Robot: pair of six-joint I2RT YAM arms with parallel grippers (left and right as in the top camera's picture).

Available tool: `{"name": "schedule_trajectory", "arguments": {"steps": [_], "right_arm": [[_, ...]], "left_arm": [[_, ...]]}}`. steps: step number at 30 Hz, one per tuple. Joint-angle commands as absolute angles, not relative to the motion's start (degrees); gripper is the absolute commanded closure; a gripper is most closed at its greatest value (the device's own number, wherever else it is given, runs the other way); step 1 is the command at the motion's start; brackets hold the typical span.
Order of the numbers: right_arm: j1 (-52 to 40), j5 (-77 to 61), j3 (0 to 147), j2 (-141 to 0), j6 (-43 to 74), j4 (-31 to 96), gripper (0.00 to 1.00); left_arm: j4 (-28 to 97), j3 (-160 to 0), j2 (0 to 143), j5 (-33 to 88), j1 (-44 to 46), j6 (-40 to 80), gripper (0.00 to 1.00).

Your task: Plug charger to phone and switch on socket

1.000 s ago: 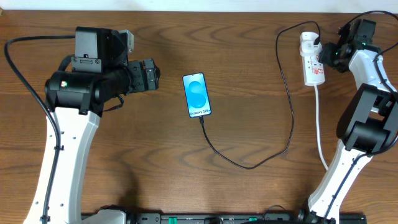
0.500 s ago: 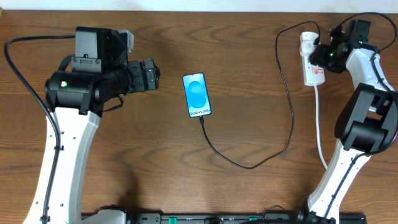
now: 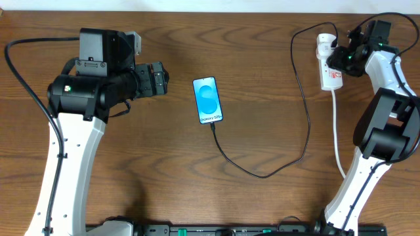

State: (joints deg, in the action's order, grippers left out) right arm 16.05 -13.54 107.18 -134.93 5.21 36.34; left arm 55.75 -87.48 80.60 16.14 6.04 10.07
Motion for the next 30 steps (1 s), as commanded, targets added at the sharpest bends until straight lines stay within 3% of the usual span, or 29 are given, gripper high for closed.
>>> {"name": "schedule_trajectory", "arguments": {"steps": [1,7,11,17,25,30], "right_arm": [[15.5,-13.4,105.7,-135.3,4.5,38.2,0.58],[18.1,-10.6,105.7,-131.6,2.8,40.2,0.74],[19.4,-10.4,105.7,-128.6,2.5,41.9,0.79],[20.9,-10.4,105.7,-121.6,2.5,45.3,0.99],[21.0,-11.2,105.7,-108.3,3.5,54.1,0.99],[21.0,-15.7,105.7,-97.0,4.0,66.1,0.99]], "left_arm": [[55.9,-88.2,80.6,15.5,5.9,9.5,0.07],[55.9,-88.2,80.6,15.6,5.9,9.5,0.07],[55.9,-88.2,80.6,15.5,5.9,9.5,0.07],[55.9,-88.2,80.6,15.6,5.9,9.5,0.07],[55.9,-88.2,80.6,15.6,5.9,9.5,0.07],[55.9,-88.2,80.6,15.5,5.9,9.5,0.07]]}}
